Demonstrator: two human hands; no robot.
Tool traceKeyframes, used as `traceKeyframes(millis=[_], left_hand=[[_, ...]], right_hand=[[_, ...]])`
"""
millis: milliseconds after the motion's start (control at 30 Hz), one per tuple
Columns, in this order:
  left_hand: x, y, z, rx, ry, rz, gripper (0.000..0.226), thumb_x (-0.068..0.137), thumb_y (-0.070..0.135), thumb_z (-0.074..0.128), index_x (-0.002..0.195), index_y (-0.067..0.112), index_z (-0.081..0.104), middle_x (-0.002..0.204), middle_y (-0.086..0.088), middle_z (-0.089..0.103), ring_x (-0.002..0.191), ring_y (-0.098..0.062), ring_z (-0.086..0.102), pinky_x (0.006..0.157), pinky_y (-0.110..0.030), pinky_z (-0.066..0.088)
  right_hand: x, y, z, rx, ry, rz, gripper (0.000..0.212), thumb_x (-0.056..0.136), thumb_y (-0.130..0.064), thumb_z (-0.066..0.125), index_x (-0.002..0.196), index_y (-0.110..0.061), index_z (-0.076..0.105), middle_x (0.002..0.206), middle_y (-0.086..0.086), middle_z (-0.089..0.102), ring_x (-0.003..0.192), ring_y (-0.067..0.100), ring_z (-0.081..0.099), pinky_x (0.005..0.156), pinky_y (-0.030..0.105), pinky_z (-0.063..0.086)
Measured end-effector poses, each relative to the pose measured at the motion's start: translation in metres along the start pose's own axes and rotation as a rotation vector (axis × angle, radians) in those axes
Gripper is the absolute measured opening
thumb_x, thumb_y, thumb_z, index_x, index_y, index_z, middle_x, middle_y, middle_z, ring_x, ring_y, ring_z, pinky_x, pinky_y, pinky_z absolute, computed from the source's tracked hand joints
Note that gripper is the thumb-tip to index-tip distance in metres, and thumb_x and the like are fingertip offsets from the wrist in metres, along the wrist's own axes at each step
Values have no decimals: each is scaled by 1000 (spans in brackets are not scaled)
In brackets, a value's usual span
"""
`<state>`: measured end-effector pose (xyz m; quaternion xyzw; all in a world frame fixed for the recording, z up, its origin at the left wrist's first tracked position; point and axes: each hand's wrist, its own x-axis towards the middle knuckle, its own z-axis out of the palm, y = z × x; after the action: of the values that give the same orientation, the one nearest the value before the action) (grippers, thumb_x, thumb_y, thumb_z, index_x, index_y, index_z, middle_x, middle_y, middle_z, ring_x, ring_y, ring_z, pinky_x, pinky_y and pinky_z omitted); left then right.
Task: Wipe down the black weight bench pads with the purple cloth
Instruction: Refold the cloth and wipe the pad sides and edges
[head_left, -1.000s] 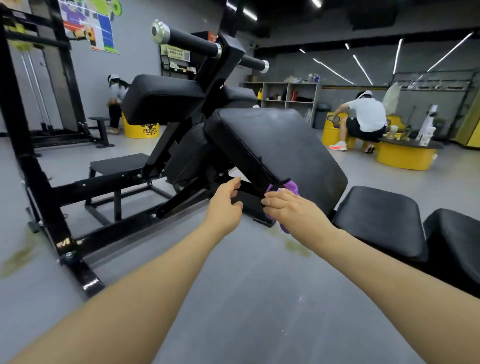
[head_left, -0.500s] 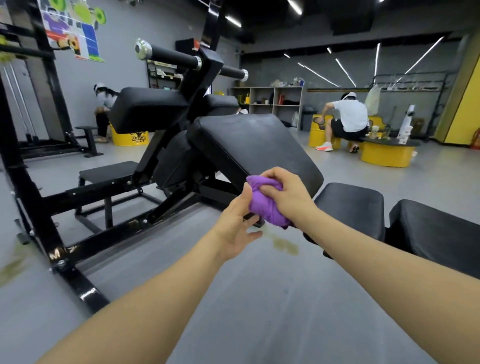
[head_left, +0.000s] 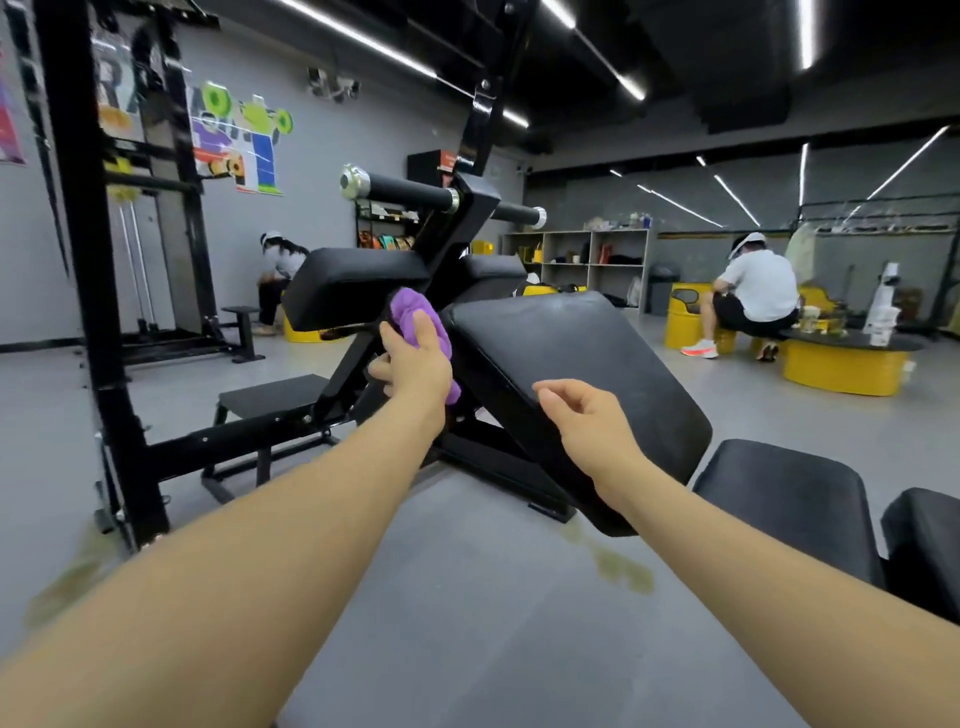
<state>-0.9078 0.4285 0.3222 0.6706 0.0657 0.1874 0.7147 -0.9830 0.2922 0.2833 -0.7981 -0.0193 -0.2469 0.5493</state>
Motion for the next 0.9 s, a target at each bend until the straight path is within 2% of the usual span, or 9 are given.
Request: traceKeyframes(millis=[100,167,200,267,400,600,667,767,900], left_hand=[[6,5,23,179,64,64,49,99,39,33,145,27,22,149,-6,17,127,-33,31,106,-37,25],[-3,-9,38,215,126,154,42,97,23,42,137,21,30,146,-4,20,121,-32,34,90,-32,33],[-9,-17,43,217,147,196,40,96,15,45,133,18,33,143,-4,22,117,-31,35,81,-28,32],[-21,-33,49,245,176,280,37,92,7,48,127,12,36,139,-6,26,110,-31,37,74,-23,25],[-46,-63,56,349,102,337,34,91,7,51,123,4,36,131,-13,30,107,-34,40,75,-21,23],[-92,-92,68,460,6,410,31,91,9,52,117,2,35,123,-18,31,103,-33,39,89,-34,32],[-109,-104,72,518,-24,471,29,92,10,52,112,7,31,118,-18,32,97,-28,35,82,-30,33],[-132,-122,79,557,-74,494,22,93,12,50,107,1,38,114,-15,32,91,-23,30,74,-22,24],[-154,-140,85,550,-147,496,18,92,10,51,96,9,34,107,-10,30,92,-26,34,73,-24,29]], right_hand=[[2,19,-13,-173,0,-66,24,96,-21,48,112,-15,66,106,-7,61,102,9,55,87,22,38],[5,36,-27,-362,22,-92,24,95,-22,49,112,-17,66,113,-2,60,110,16,53,93,27,40],[6,44,-35,-463,35,-81,25,95,-22,49,114,-17,65,117,1,58,114,20,49,95,30,40],[3,56,-52,-623,27,-41,28,94,-18,48,119,-19,61,124,4,51,119,28,42,96,34,37],[-9,75,-77,-733,-16,-19,33,95,-13,46,126,-18,55,127,6,46,119,30,41,94,37,41],[-25,95,-102,-756,-15,-28,32,93,-13,47,123,-16,57,121,6,52,116,26,46,90,36,44],[-32,100,-107,-771,-5,-26,30,94,-13,46,121,-16,59,119,5,53,117,26,45,87,36,45],[-44,104,-112,-797,1,-12,31,95,-14,41,120,-18,59,119,4,53,116,26,44,83,35,44],[-56,104,-116,-870,-45,-4,31,95,-15,39,118,-18,59,117,5,51,111,27,44,78,34,44]])
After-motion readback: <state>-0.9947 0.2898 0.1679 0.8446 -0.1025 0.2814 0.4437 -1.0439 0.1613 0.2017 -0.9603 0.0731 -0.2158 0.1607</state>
